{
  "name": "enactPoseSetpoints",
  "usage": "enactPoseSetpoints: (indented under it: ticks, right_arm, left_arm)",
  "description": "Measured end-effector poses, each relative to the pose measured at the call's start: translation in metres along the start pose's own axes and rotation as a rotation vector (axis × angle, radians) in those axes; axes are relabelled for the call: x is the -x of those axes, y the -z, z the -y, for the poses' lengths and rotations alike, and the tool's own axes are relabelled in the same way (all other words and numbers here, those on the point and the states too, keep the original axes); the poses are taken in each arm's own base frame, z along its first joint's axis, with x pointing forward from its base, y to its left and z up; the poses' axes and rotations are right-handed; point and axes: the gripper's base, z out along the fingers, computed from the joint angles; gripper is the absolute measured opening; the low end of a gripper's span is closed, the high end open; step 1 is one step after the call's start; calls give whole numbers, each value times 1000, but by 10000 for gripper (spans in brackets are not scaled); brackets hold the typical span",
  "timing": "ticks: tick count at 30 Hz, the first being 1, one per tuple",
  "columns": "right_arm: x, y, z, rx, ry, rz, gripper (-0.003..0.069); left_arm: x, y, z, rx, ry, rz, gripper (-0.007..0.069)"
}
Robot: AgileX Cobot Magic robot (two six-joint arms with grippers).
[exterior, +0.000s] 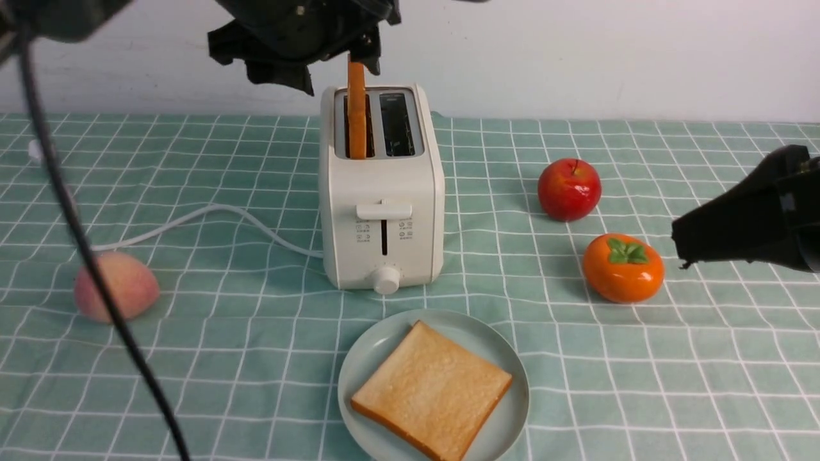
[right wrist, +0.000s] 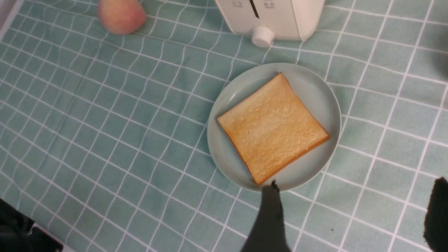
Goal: Take toasted bread from bread machine on blue coffee table place on plate.
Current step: 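Reach for a toast slice standing in the toaster with the left gripper, then place the slice of bread on the plate with the left gripper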
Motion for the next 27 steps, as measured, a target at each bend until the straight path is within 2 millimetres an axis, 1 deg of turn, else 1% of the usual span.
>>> enactPoseSetpoints:
  ticks: [3,4,5,6,7,8,9,11,12,13,14,15,16,17,18,19,20,21,22,23,24,25,27]
  right_arm:
    - [0,0,0,0,0,-1,547]
    - [0,0,0,0,0,-2,547]
    - [0,0,0,0,0,-2,547]
    - [0,0,0,0,0,-2,547]
    - [0,0,0,0,0,-2,547]
    - [0,0,0,-2,1,-3,547]
    - [0,0,0,-4,2,-3,547]
    - [0,0,0,-4,3,-3,547]
    - [0,0,0,-4,3,-3,547]
    - [0,0,0,-4,3,-3,547]
    - [0,0,0,-3,2,-3,547]
    - [0,0,0,-3,2,-3,547]
    - [0,0,0,-3,2,-3,547]
    - [0,0,1,-6,3,-3,547]
    - [0,0,1,-6,4,-3,547]
    - [-1,0,1,-16,9,-6,547]
    - [-1,0,2,-22,12,-7,547]
    - [-1,0,2,-24,13,-7,547]
    - [-1,0,3,-33,19,-11,547]
    - [-1,0,4,-43,24,-14,547]
    - [-1,0,4,-45,25,-16,547]
    - [-1,0,4,-48,27,-17,547]
    - [-2,0,5,-54,30,-19,547]
  left_arm:
    - [1,-33,1,21,0,14,554]
    - [-1,-49,0,23,-2,16,552]
    - [-3,-59,0,24,-4,15,549]
    - [-5,-66,-1,25,-5,13,545]
    - [-5,-68,-1,26,-6,12,542]
    - [-9,-80,-3,34,-9,1,513]
    - [-11,-84,-4,39,-10,-6,482]
    - [-12,-85,-4,41,-11,-8,435]
    - [-11,-84,-4,45,-17,-3,305]
    - [-11,-84,-4,47,-18,-2,288]
    - [-8,-79,-4,55,-26,6,177]
    - [-5,-72,-5,70,-38,15,99]
    - [0,-61,-5,82,-48,29,64]
    - [6,-45,-4,88,-63,51,73]
    - [7,-42,-4,89,-71,55,75]
    - [17,-11,-1,79,-105,93,85]
    - [21,9,0,76,-143,112,87]
    - [23,14,0,74,-141,119,87]
    - [30,52,1,64,-200,158,87]
    - [34,98,1,45,-238,197,87]
    - [35,120,0,34,-262,209,87]
    - [34,136,-1,24,-271,214,87]
    - [26,179,-3,-28,-304,195,87]
